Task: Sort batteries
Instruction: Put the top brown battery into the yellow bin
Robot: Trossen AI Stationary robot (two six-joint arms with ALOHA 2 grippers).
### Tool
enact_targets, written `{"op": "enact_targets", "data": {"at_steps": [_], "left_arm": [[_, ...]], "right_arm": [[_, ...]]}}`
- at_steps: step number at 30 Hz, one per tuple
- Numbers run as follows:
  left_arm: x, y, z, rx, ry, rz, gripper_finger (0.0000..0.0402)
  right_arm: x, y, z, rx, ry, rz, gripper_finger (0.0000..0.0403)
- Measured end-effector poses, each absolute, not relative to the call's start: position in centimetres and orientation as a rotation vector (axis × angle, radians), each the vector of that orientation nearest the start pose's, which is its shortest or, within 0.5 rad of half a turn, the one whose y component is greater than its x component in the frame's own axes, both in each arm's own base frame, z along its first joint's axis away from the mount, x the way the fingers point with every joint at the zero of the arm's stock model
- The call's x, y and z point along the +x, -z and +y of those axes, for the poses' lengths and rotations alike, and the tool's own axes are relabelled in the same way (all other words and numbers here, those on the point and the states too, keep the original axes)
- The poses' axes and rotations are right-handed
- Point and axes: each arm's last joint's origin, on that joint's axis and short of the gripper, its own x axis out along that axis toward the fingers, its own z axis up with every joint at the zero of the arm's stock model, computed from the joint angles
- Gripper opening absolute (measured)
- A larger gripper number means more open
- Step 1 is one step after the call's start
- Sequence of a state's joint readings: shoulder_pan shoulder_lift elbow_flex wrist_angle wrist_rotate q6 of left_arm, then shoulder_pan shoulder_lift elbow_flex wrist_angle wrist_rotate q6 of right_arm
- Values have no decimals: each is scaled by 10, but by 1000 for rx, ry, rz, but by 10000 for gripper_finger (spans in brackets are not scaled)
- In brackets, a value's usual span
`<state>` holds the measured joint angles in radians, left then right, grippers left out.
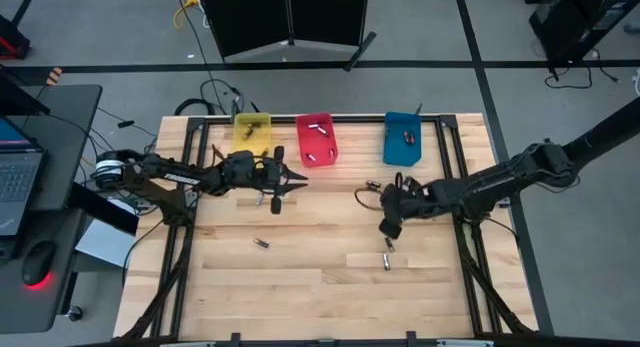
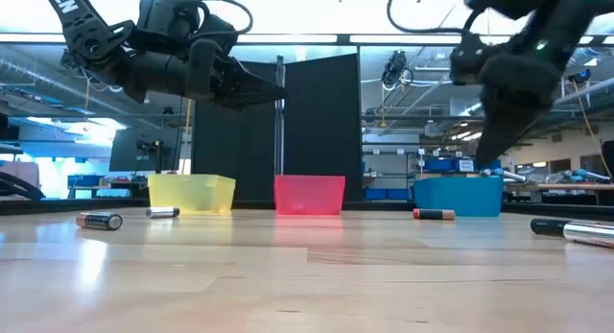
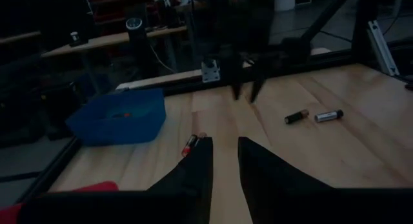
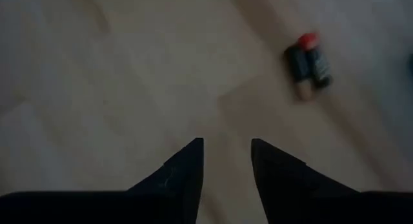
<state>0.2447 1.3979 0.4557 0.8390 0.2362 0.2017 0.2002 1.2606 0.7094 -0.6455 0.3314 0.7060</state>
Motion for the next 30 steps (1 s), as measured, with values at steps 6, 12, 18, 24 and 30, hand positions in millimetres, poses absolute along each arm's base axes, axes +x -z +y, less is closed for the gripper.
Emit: {"op": "enact_targets", "data": {"at_steps": [6, 12, 18, 24, 30], "left_arm": [[256, -191, 57, 201, -1, 93, 79], [256, -191, 57, 209, 0, 99, 79], [256, -191, 57, 209, 1, 102, 79], [256, -189, 57, 205, 3, 115, 79], [255, -184, 57, 191, 9, 164, 79]], "right_arm": [[216, -186, -7, 197, 514, 1093, 144], [222, -170, -31, 193, 499, 1161, 146], [235, -149, -36, 175, 461, 1203, 146], [241, -132, -43, 176, 493, 1248, 147], [243, -130, -44, 183, 489, 1246, 144]]}}
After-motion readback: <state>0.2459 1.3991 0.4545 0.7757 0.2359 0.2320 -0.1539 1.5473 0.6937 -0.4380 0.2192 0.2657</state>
